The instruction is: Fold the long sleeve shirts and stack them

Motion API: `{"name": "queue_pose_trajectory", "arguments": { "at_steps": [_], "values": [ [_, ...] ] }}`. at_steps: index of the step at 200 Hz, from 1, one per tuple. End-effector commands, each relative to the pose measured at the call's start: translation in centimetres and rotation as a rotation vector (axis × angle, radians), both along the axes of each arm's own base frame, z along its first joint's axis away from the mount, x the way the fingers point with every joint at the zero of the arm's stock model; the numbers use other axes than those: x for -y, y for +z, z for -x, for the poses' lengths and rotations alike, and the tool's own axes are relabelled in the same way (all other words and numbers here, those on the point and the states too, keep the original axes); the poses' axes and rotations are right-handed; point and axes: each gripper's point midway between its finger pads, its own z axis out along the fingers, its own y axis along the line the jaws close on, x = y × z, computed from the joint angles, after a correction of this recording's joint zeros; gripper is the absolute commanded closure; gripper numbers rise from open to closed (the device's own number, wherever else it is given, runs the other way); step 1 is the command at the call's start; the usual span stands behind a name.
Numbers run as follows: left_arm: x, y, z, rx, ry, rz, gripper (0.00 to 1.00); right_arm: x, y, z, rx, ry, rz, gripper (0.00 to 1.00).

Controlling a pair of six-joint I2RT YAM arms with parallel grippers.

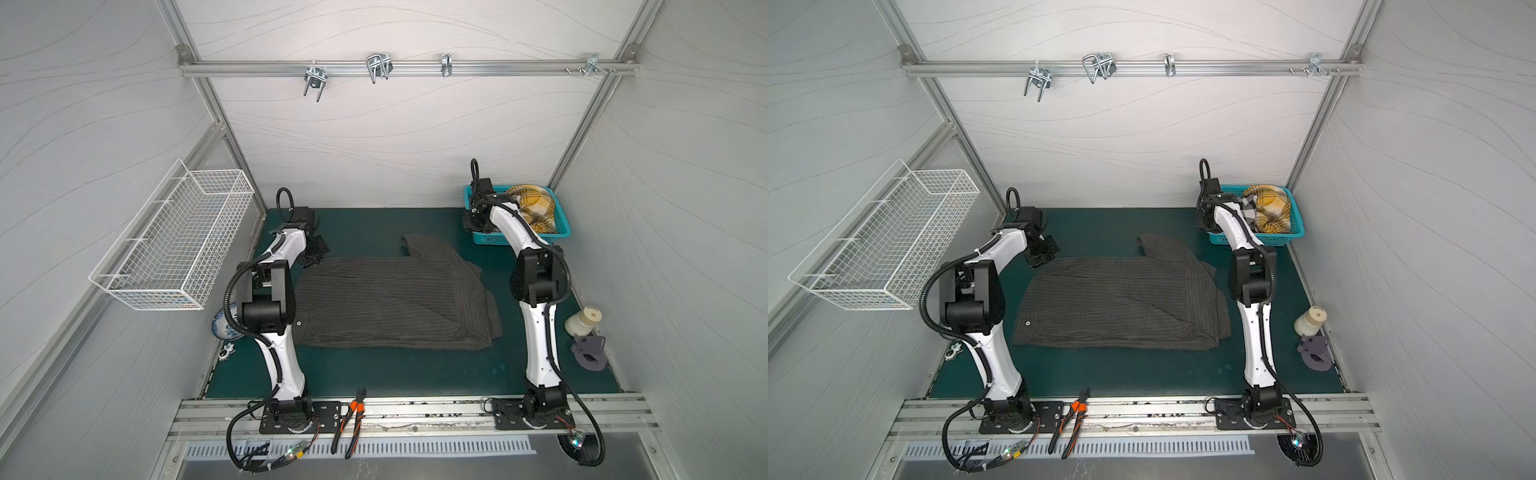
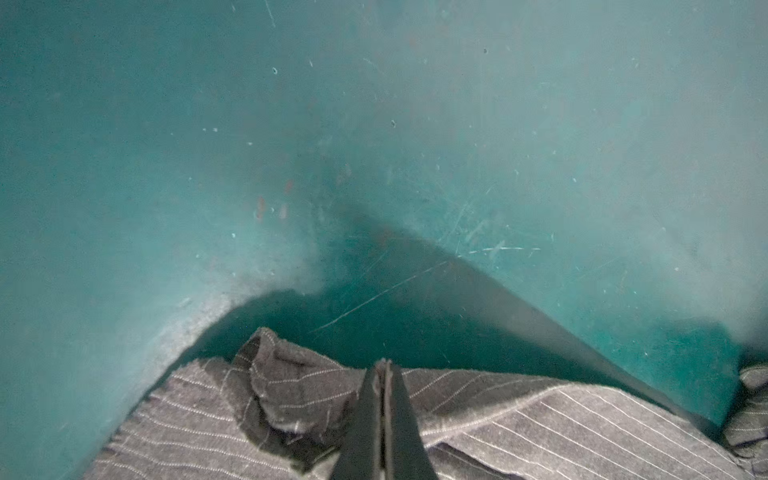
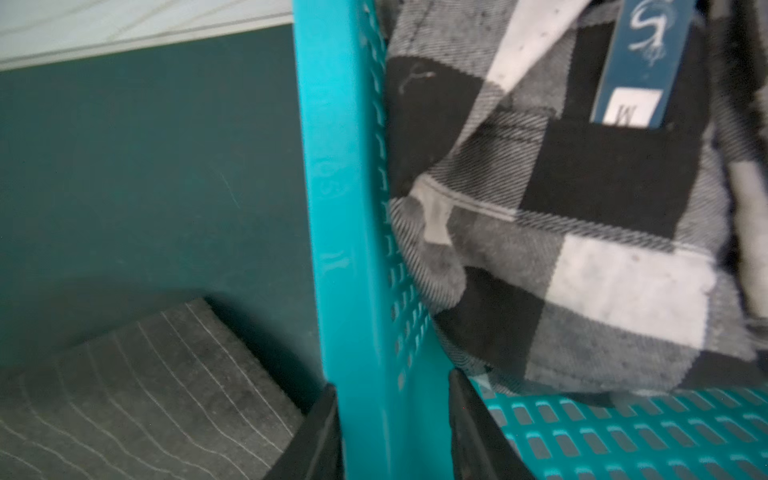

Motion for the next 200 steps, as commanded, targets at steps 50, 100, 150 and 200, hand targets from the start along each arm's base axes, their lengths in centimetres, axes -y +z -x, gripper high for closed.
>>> {"name": "queue_pose_trajectory", "arguments": {
  "at_steps": [50,100,150,200],
  "values": [
    [0.2,-0.1,-0.6,0.024,0.000,0.022,1.00,-4.6,5.6,1.0,0.100,0.137,0.061,0.55],
    [0.2,-0.4,-0.5,0.016,0.001,0.020,1.00,-6.0,2.2,0.0,0.054,0.161,0.052,0.64],
    [-0.1,-0.6,-0.5,0.010,0.007,0.015,1.00,-2.9,-0.2,-0.8,0.009,0.089,0.063,0.65],
    [-0.6,-0.9,-0.5,0.009,0.018,0.020,1.00,1.2,-0.9,-0.8,-0.011,-0.005,0.014,0.67]
  ]
}}
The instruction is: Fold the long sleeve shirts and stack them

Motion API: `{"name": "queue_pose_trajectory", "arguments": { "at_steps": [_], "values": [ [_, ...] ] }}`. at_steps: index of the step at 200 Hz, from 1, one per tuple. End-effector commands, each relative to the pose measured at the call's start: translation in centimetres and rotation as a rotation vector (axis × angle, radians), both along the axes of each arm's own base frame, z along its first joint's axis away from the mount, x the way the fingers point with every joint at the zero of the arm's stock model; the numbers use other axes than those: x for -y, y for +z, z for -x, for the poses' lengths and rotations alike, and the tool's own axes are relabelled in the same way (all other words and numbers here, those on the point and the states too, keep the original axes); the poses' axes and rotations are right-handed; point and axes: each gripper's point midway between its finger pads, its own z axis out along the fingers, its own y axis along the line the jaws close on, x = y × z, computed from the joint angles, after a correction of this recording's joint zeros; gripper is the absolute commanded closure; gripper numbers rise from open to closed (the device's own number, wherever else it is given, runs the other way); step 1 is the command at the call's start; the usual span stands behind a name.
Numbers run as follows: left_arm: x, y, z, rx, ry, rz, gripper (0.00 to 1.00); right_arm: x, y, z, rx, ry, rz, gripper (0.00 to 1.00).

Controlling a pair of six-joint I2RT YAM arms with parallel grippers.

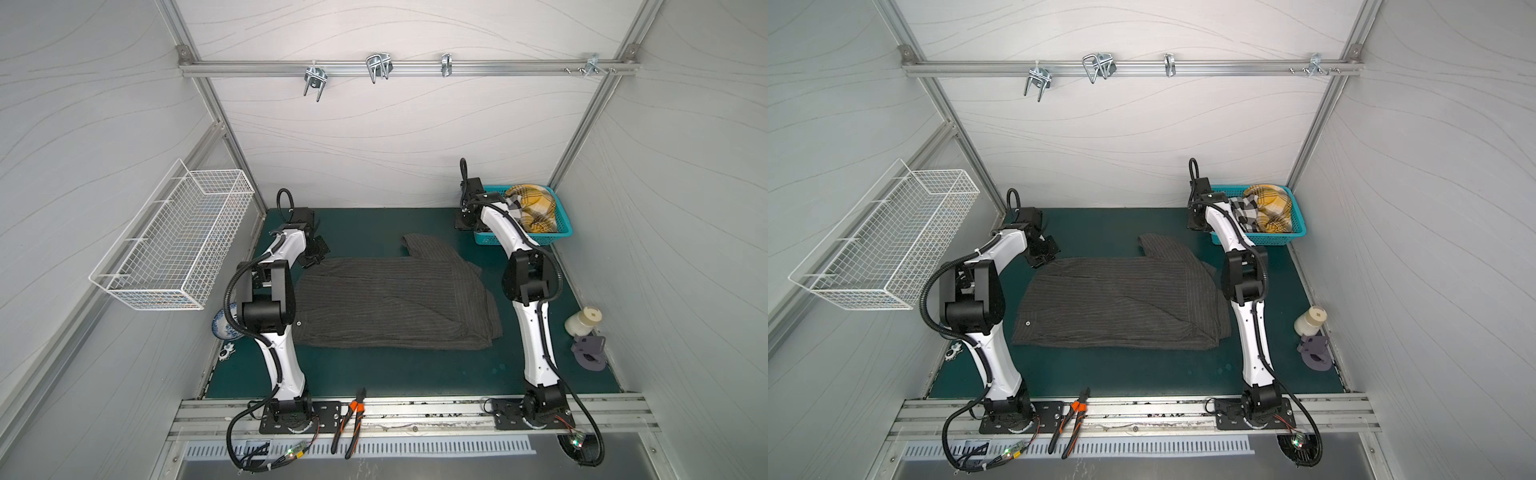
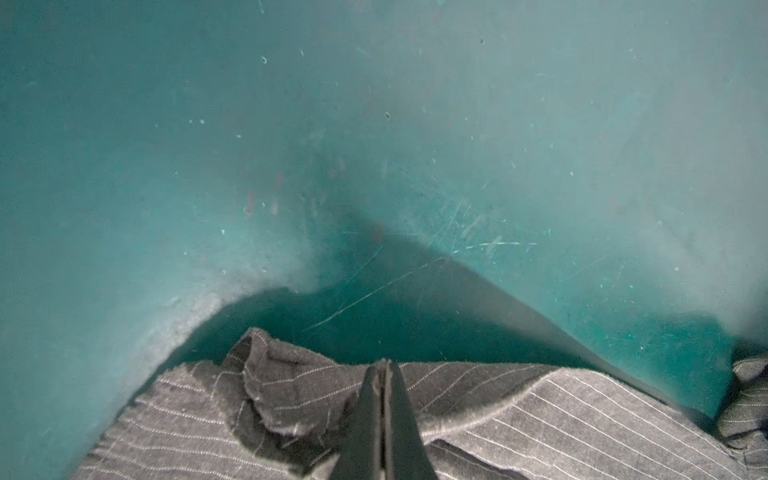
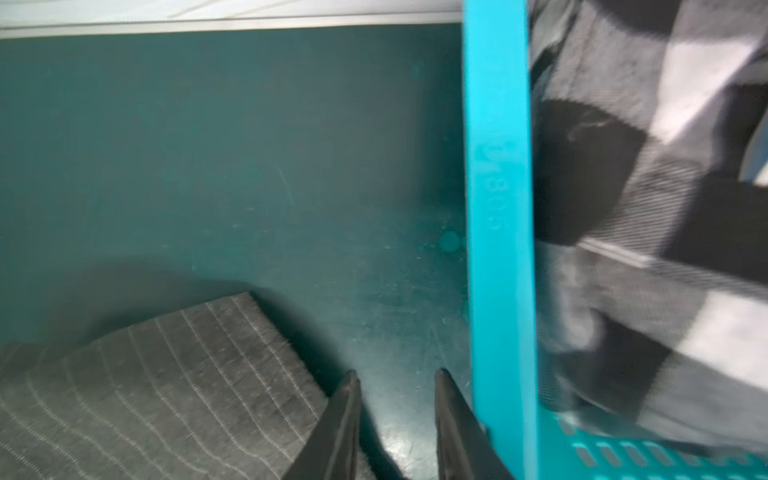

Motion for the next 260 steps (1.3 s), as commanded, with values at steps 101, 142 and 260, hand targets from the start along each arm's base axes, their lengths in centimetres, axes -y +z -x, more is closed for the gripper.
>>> {"name": "queue_pose_trajectory", "arguments": {
  "at_steps": [101,142,260],
  "values": [
    [-1.8,-0.6,-0.5,0.008,0.048,0.014,1.00,0.2,2.1,1.8,-0.006,0.035,-0.086,0.61],
    [-2.2,-0.8,-0.1,0.001,0.062,0.015,1.00,-5.6,0.1,7.4,-0.096,0.241,-0.037,0.48],
    [-1.9,-1.4,-0.4,-0.003,0.058,0.047,1.00,-2.9,-6.6,6.7,-0.253,0.130,0.012,0.52]
  ]
}}
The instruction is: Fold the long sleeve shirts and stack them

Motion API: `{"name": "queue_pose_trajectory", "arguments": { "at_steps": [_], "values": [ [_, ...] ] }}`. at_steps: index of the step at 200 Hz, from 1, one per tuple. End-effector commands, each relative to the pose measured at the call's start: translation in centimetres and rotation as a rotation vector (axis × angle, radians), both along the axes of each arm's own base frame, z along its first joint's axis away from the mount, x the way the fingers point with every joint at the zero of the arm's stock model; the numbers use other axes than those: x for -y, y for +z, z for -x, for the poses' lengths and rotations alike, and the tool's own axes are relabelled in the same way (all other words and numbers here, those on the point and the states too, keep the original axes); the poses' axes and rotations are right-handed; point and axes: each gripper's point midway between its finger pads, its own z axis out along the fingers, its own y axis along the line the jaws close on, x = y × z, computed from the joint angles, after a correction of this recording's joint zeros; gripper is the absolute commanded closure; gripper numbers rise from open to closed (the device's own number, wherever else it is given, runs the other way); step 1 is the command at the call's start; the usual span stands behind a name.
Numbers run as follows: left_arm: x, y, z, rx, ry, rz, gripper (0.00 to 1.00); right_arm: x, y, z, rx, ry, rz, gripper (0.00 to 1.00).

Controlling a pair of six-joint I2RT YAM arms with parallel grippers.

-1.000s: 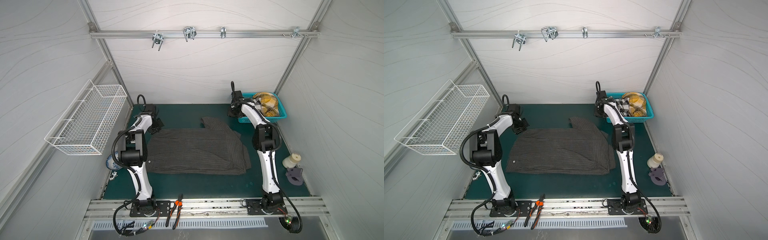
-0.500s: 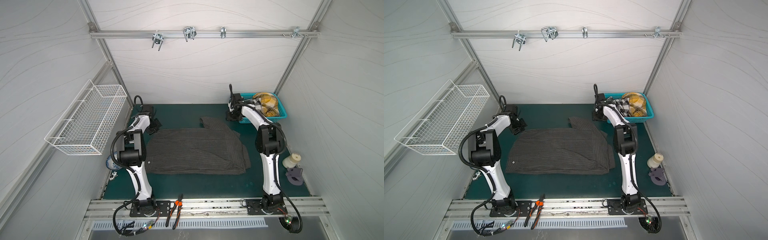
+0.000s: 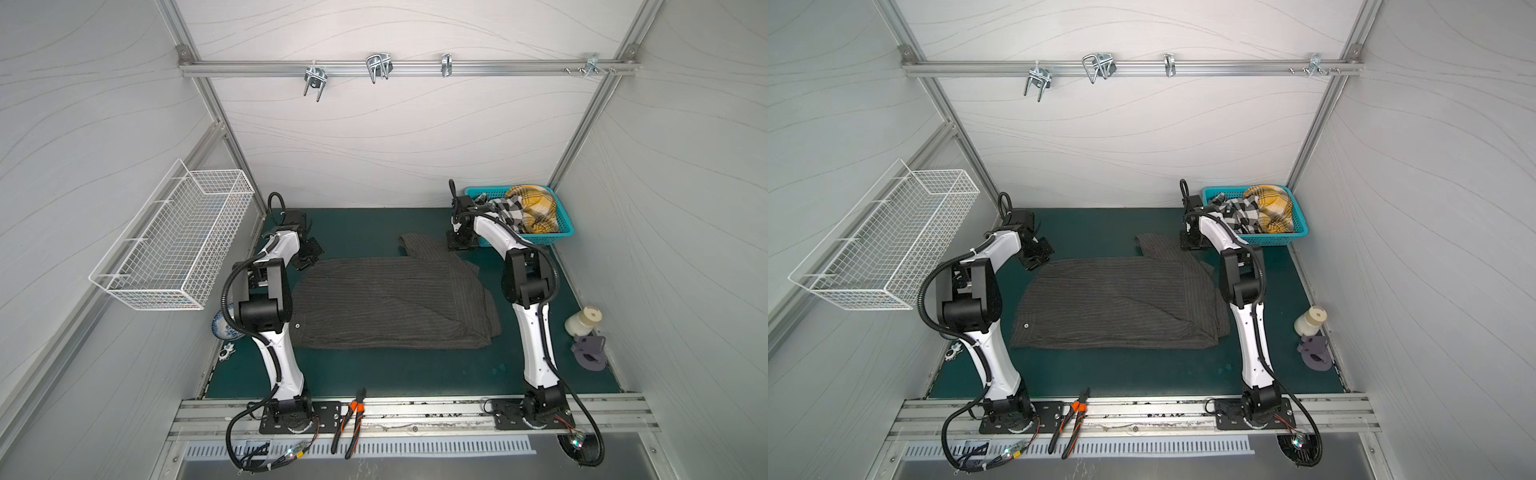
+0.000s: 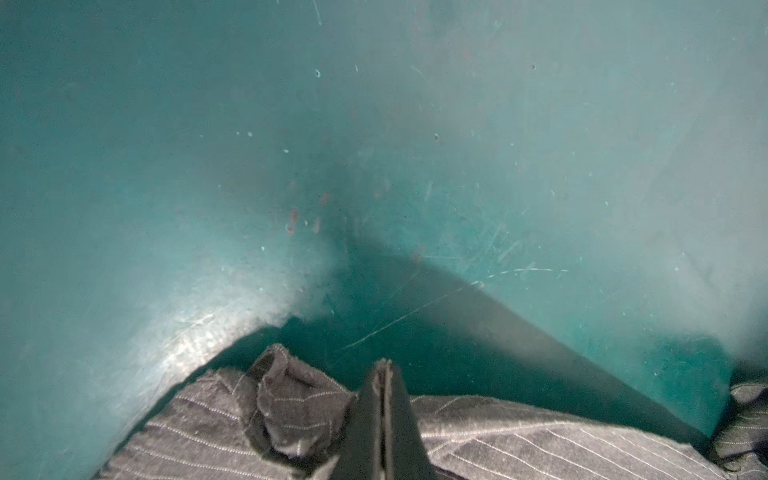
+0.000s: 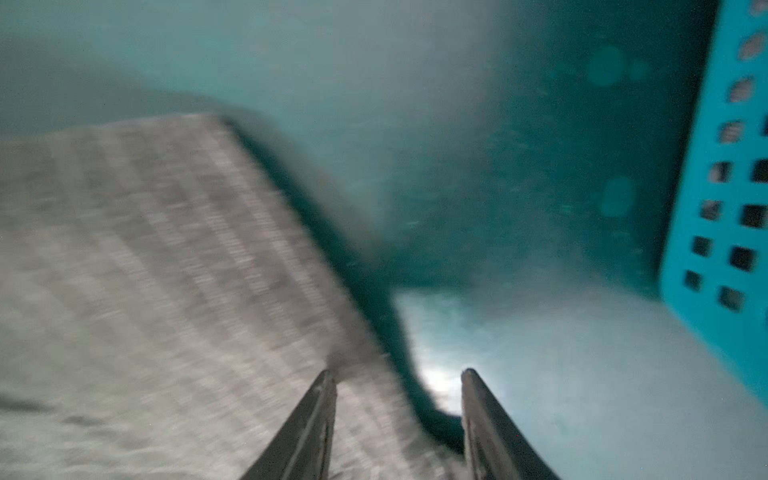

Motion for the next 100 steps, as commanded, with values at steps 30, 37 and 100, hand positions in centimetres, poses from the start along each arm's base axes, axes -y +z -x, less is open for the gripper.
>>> {"name": "queue_pose_trajectory", "arguments": {
  "at_steps": [30,37,100],
  "values": [
    [-0.1,-0.5,-0.5,0.005,0.009,0.010,1.00,-0.2,-2.2,1.0,-0.071,0.016,-0.006,0.64],
    [-0.1,-0.4,-0.5,0.005,0.009,0.011,1.00,-0.3,-2.3,1.0,-0.069,0.021,-0.010,0.67],
    [-0.1,-0.9,-0.5,-0.007,0.006,0.010,1.00,-1.5,-1.6,0.9,-0.066,0.049,-0.074,0.65]
  ]
}}
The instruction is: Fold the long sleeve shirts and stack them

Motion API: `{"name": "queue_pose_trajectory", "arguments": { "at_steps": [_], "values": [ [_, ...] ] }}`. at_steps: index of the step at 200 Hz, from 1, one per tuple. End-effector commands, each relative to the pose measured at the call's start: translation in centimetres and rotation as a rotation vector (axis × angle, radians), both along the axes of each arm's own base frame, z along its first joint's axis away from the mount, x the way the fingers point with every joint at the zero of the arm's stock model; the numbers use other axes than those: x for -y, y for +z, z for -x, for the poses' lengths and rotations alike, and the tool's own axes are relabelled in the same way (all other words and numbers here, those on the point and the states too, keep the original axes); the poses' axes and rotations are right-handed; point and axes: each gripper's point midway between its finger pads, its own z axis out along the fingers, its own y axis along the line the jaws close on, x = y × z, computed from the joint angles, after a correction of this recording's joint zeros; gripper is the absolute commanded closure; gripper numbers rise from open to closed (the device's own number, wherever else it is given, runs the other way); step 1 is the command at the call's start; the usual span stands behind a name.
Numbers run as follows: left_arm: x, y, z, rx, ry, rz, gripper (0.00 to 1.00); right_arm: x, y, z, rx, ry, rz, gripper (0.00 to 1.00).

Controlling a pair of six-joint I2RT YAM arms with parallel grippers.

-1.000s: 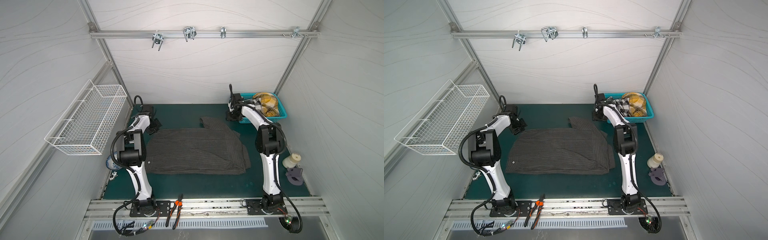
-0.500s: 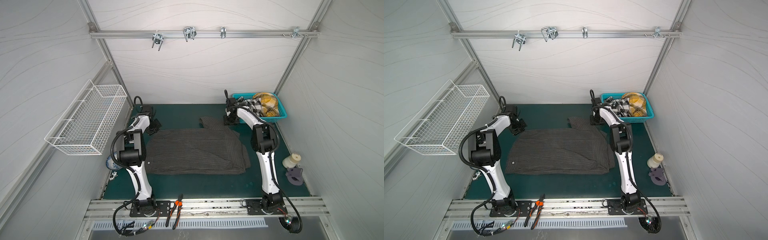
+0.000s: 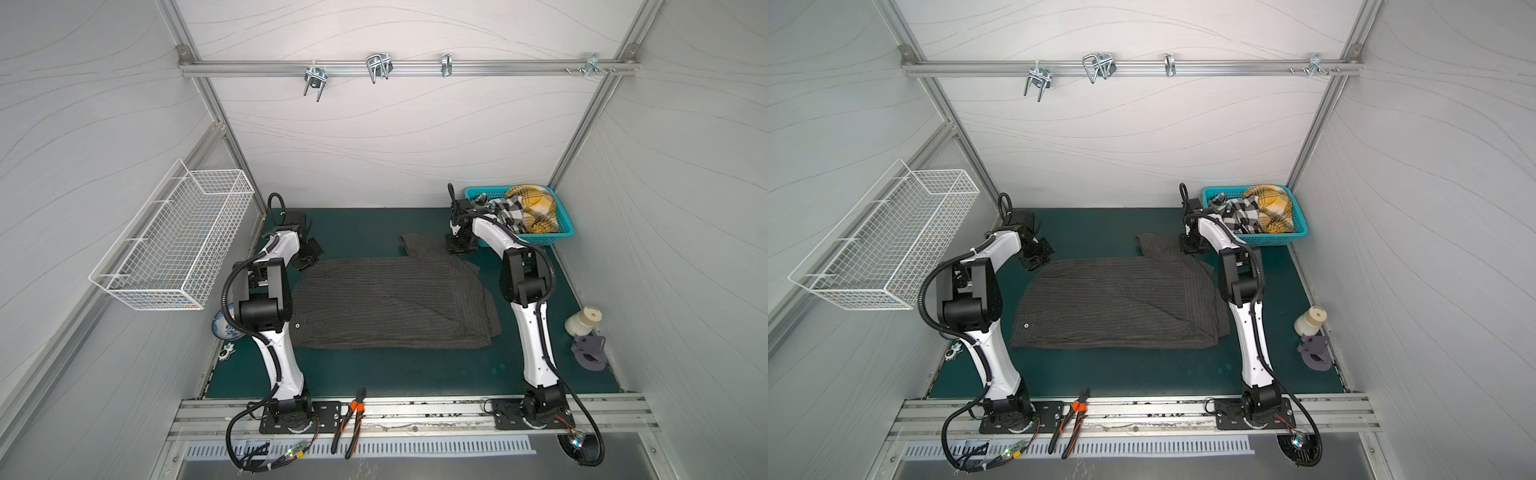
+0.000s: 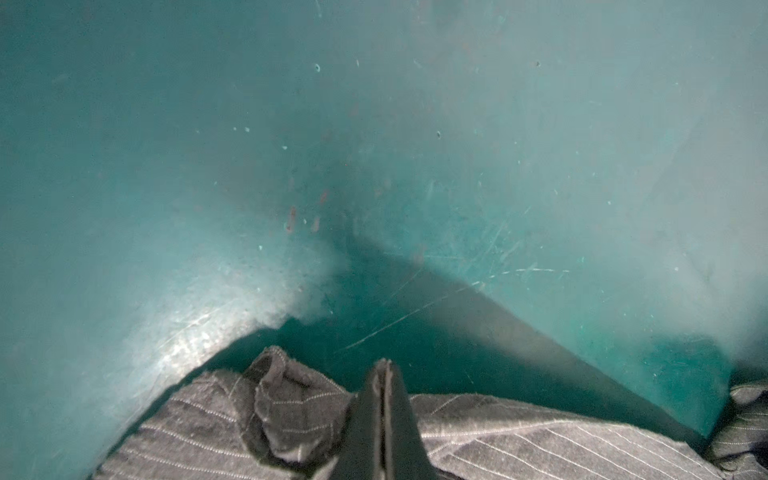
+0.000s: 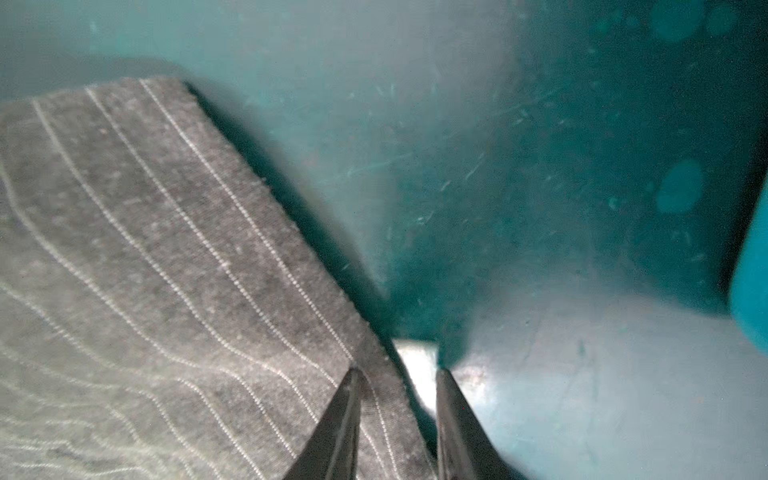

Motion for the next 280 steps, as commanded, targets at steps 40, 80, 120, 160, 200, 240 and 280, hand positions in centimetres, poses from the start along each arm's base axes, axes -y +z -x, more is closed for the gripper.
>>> {"name": "queue_pose_trajectory", "arguments": {
  "at_steps": [40,80,120,160,200,240,280],
  "values": [
    [-0.2,-0.9,-0.4,-0.014,-0.001,0.001,1.00,-1.1,0.4,0.8,-0.016,0.028,-0.060,0.68],
    [-0.3,-0.7,-0.4,-0.010,-0.002,-0.006,1.00,-0.5,0.7,0.2,-0.003,0.020,-0.032,0.88],
    [-0.4,-1.1,-0.5,-0.007,0.000,-0.008,1.00,-0.6,4.0,0.4,0.052,0.031,-0.044,1.00],
    [-1.4,1.7,-1.1,0.084,0.061,0.051,1.00,-0.5,8.7,2.9,0.130,0.038,-0.048,1.00],
    [-1.3,3.4,0.5,0.114,0.062,0.038,1.00,-0.1,11.7,7.0,0.176,0.000,-0.067,1.00],
    [-1.6,5.2,4.1,0.136,0.114,0.016,1.00,0.1,11.8,13.1,0.143,-0.039,-0.099,1.00],
    [-1.5,3.6,8.3,0.067,0.090,-0.025,1.00,2.1,7.7,17.7,0.069,-0.095,-0.042,1.00]
  ]
}}
